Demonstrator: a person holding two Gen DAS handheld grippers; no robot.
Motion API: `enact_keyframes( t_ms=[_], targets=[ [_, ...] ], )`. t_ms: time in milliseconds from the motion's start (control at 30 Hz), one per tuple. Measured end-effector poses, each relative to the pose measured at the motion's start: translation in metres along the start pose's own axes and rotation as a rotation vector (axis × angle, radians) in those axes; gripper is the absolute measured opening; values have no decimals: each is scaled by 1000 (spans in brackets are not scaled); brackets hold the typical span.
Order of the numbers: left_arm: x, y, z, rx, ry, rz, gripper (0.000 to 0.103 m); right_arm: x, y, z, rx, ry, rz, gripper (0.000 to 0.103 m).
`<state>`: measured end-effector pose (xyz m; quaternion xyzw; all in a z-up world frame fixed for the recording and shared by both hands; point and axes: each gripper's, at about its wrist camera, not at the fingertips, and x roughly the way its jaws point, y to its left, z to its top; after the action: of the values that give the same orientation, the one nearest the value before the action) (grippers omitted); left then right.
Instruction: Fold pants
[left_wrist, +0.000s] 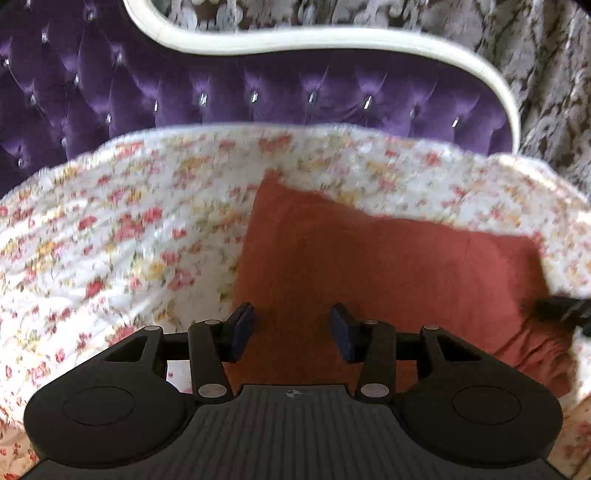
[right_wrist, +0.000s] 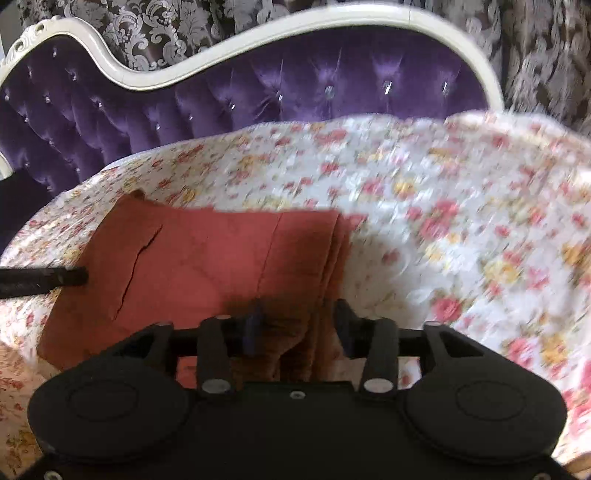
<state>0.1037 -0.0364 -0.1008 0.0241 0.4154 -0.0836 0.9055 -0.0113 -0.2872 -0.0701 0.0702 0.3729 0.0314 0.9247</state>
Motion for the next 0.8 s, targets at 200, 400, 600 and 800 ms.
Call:
enact_keyframes(
  t_ms=[200,400,600,800],
  targets=[
    [3,4,-12,21,3,-2,45,-19,32,33,-125,-120,73,58],
    [1,8,-14,-31,4,-26,46,27,95,75,-279,-69,382,58],
    [-1,15,-13,-75,10,-76,46,102,154,101,-397,32,485,57],
    [-1,21,-13,-93,7,-107,46,152,166,101,-457,181,508,52]
  ],
)
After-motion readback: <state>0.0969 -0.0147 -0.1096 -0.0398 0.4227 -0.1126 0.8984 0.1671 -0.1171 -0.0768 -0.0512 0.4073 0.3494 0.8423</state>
